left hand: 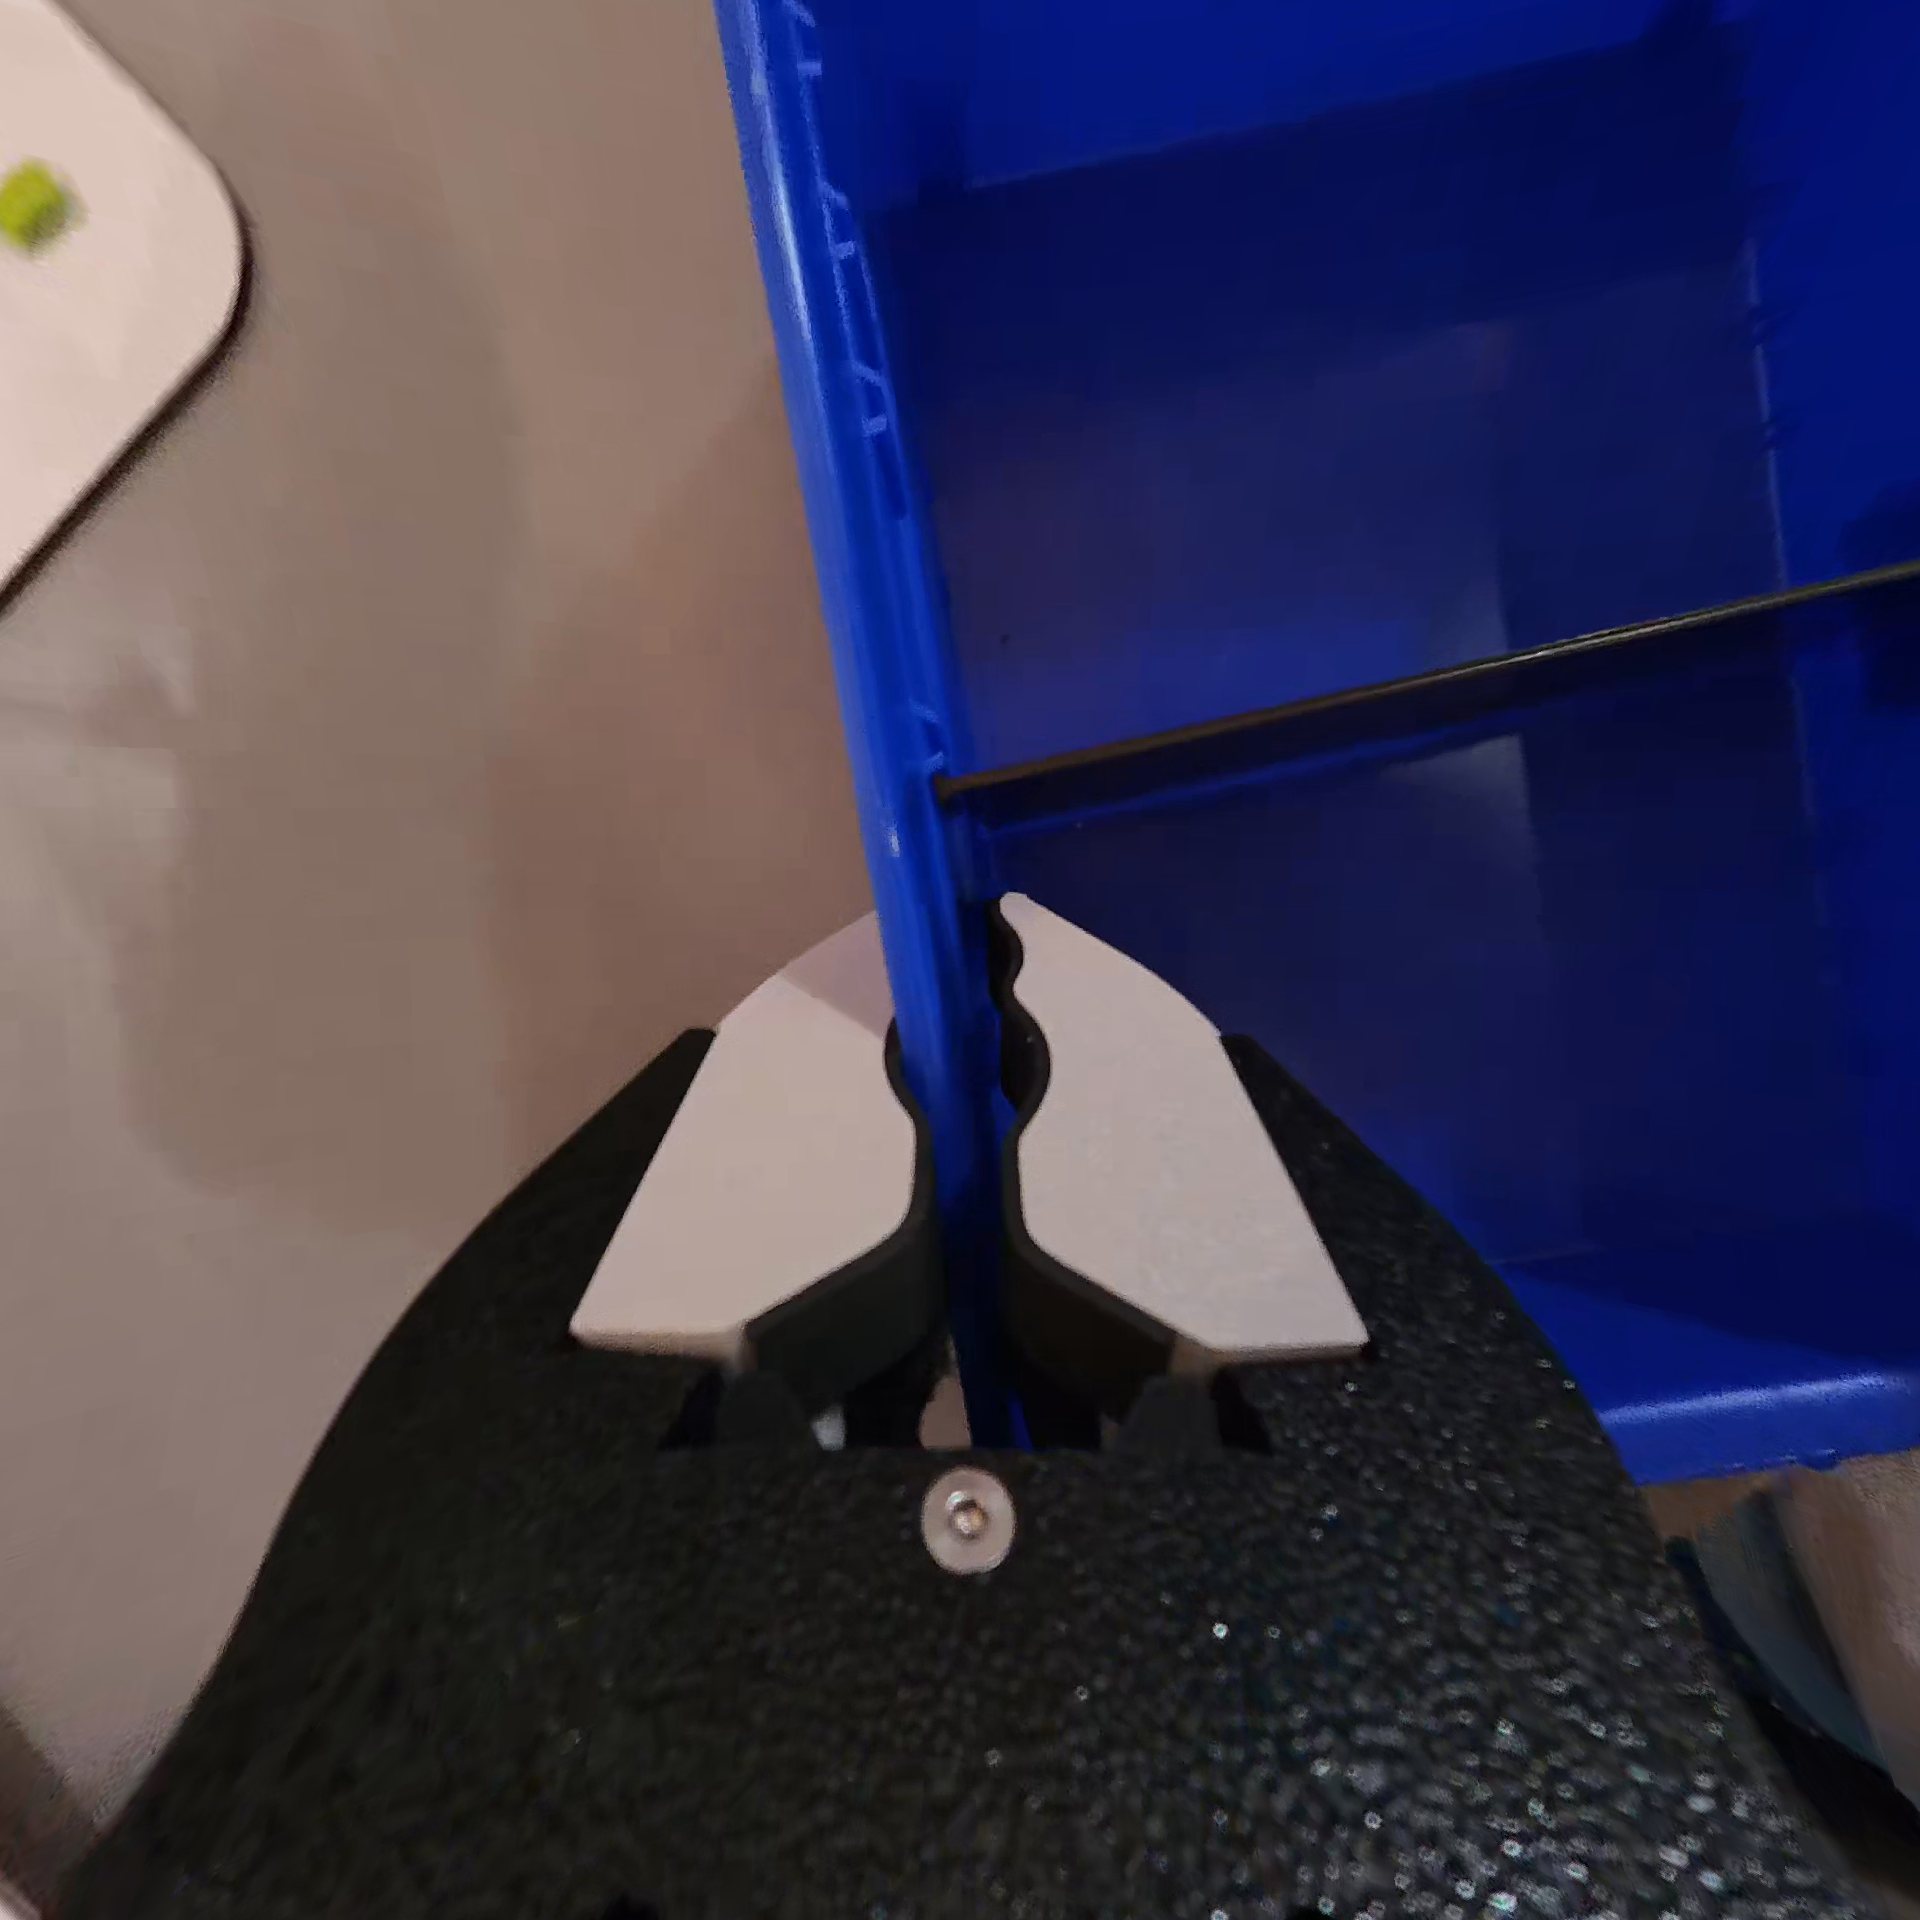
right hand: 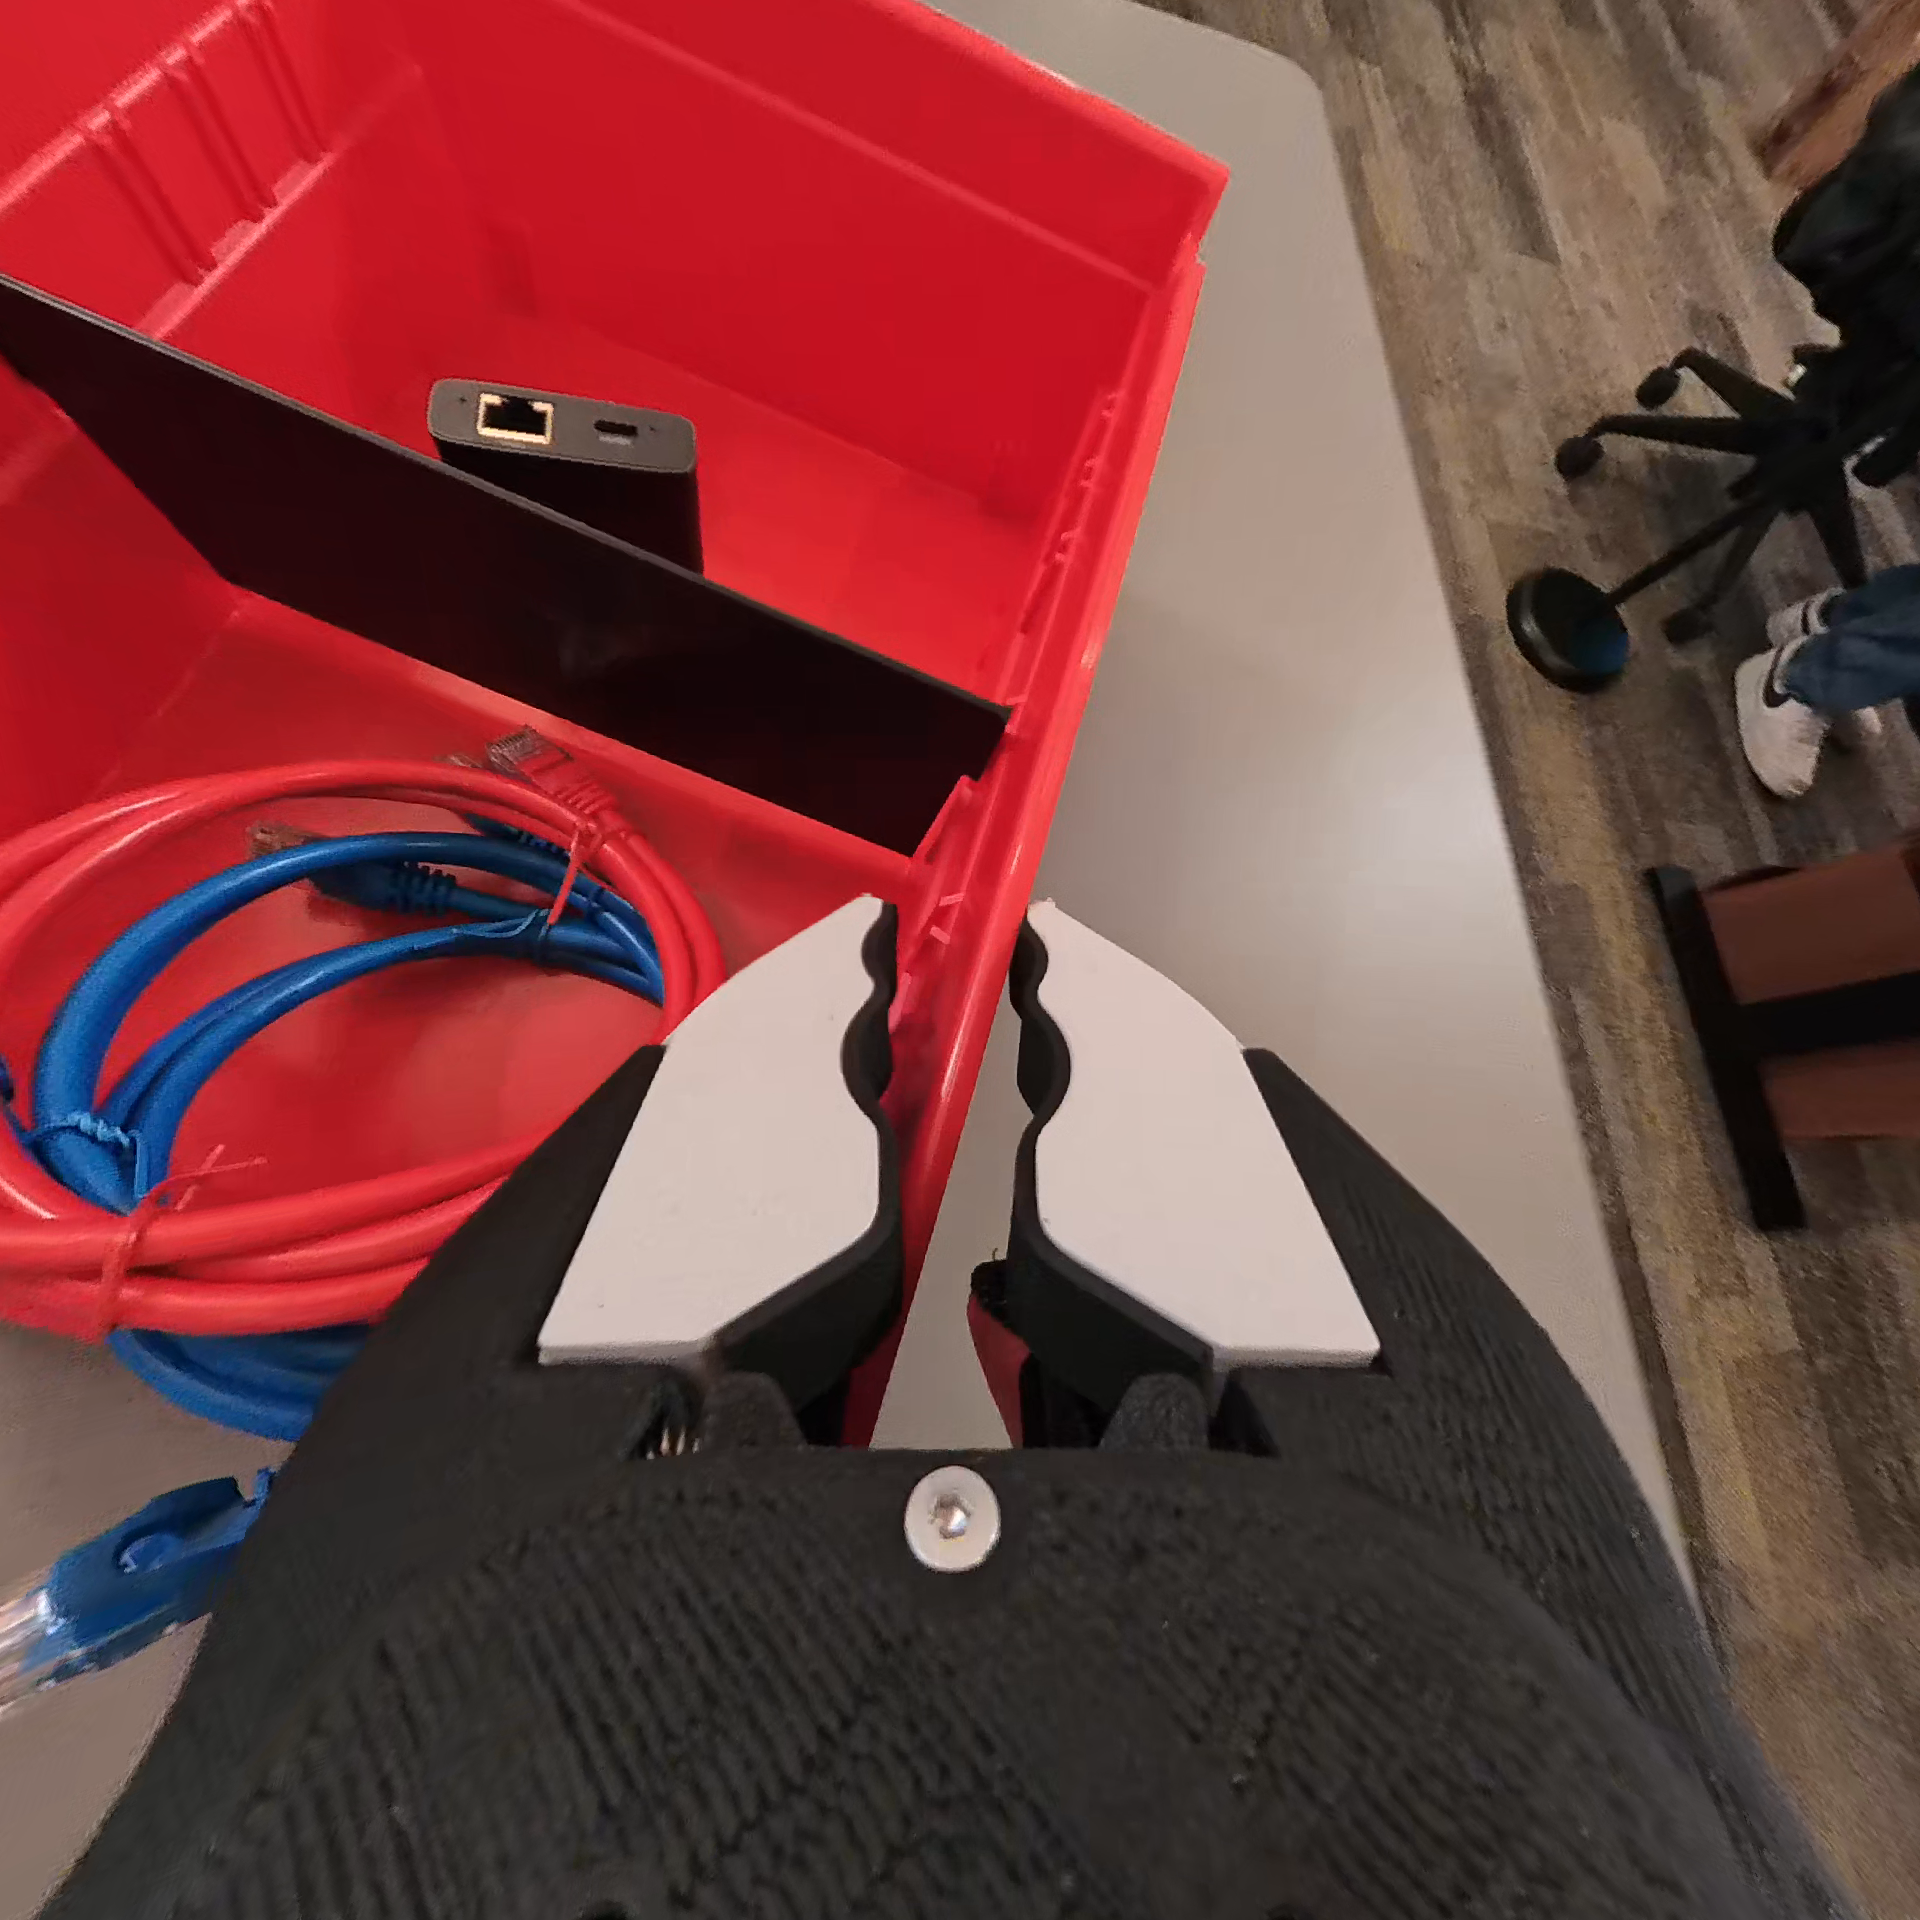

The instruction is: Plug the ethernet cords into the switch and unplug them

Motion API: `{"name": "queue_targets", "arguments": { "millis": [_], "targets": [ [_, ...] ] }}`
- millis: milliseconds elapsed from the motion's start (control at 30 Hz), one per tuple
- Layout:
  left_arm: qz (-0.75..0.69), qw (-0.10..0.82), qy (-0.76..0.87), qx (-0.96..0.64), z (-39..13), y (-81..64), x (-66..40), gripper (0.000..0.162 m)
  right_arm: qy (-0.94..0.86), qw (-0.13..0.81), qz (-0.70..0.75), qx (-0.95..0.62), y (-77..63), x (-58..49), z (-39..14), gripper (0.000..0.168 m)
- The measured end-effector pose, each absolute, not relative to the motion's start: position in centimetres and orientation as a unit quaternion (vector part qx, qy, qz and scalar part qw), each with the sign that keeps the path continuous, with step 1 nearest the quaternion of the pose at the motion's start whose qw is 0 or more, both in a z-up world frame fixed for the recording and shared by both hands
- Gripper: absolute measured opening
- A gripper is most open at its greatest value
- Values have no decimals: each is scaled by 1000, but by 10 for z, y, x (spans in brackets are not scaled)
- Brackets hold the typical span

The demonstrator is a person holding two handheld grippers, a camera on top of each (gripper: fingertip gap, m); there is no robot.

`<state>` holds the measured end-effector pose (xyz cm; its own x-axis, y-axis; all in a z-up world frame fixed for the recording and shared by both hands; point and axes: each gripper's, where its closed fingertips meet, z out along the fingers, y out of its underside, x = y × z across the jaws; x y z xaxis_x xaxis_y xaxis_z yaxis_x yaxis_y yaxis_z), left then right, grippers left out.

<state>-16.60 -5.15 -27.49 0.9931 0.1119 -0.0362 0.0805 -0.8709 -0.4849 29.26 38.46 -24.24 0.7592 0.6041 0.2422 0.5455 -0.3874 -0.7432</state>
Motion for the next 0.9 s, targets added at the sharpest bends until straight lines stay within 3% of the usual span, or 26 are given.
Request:
{"name": "queue_targets", "arguments": {
  "millis": [667, 900],
  "targets": [
    [23, 310, -214, -926, -268, -188, -176, 4, -514, 466, 156, -703, 234, 69, -243, 38],
    [12, 391, -235, -890, -252, -204, -180, 4, -480, 537, 213, -661, 231, 77, -197, 37]
  ]
}}
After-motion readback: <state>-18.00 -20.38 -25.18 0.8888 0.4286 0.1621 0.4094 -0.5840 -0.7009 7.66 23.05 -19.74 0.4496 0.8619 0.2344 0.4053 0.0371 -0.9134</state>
